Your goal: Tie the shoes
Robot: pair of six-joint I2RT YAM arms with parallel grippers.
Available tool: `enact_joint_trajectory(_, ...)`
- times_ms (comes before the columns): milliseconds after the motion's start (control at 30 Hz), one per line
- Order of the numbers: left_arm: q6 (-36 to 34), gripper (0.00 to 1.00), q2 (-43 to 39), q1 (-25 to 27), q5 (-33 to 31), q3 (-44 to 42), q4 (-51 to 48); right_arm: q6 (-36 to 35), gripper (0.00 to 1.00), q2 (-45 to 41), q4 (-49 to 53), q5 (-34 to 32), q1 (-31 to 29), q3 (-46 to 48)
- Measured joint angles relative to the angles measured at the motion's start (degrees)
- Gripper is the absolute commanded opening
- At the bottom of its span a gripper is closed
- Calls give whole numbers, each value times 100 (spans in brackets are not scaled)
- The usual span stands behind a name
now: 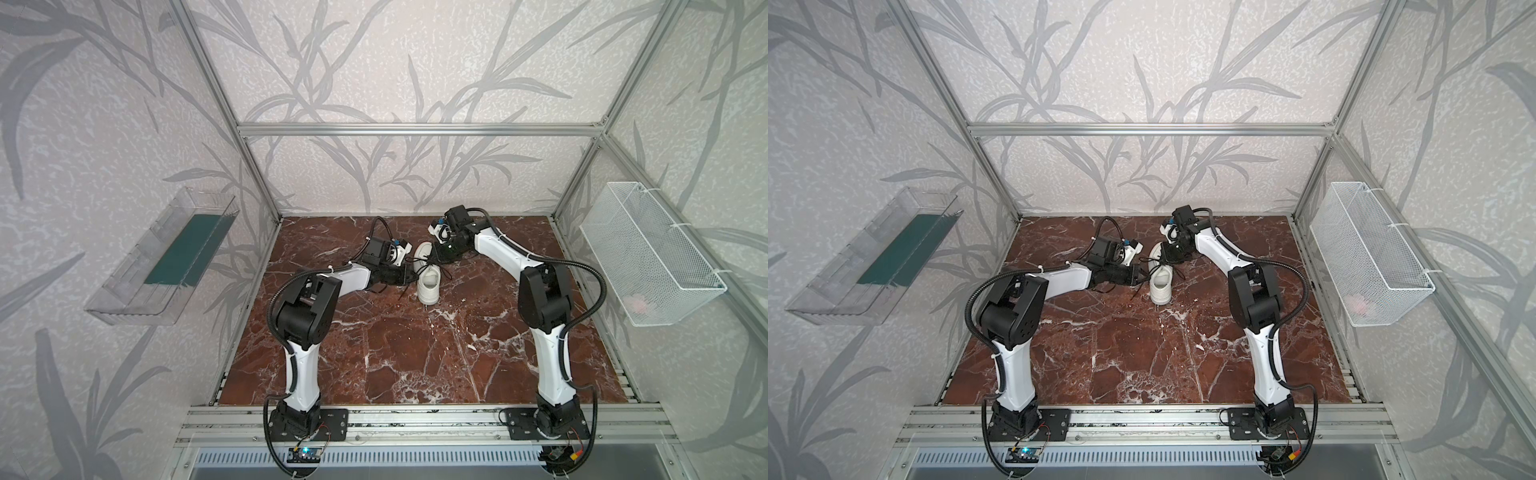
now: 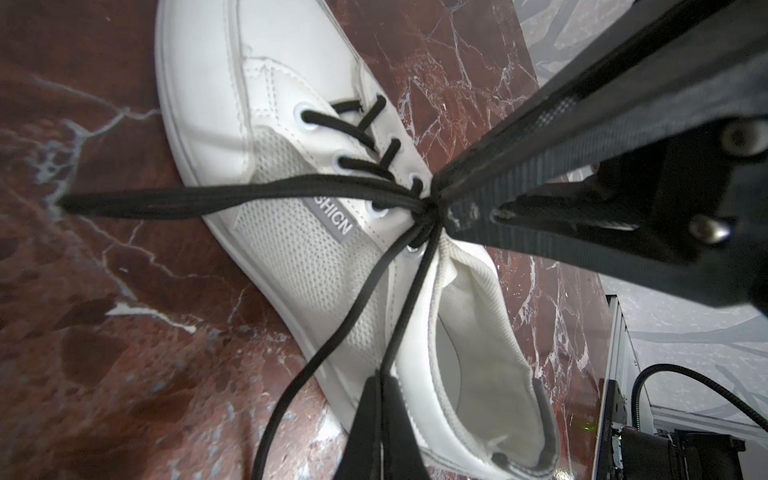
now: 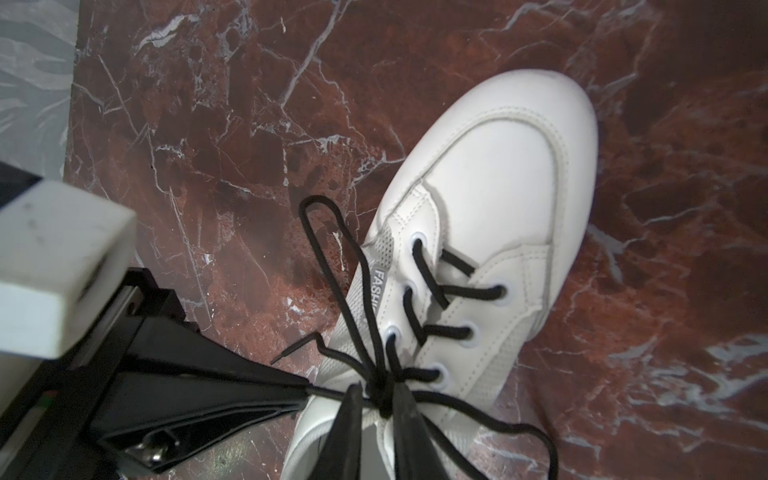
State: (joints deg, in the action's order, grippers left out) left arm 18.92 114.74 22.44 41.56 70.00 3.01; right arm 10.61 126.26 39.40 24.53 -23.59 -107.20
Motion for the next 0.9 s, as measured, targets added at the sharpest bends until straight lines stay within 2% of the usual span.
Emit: enact_joint_trajectory(900,-140,0,-291,-127,-125,-260,-199,-105,12,20,35,-291,-79,0)
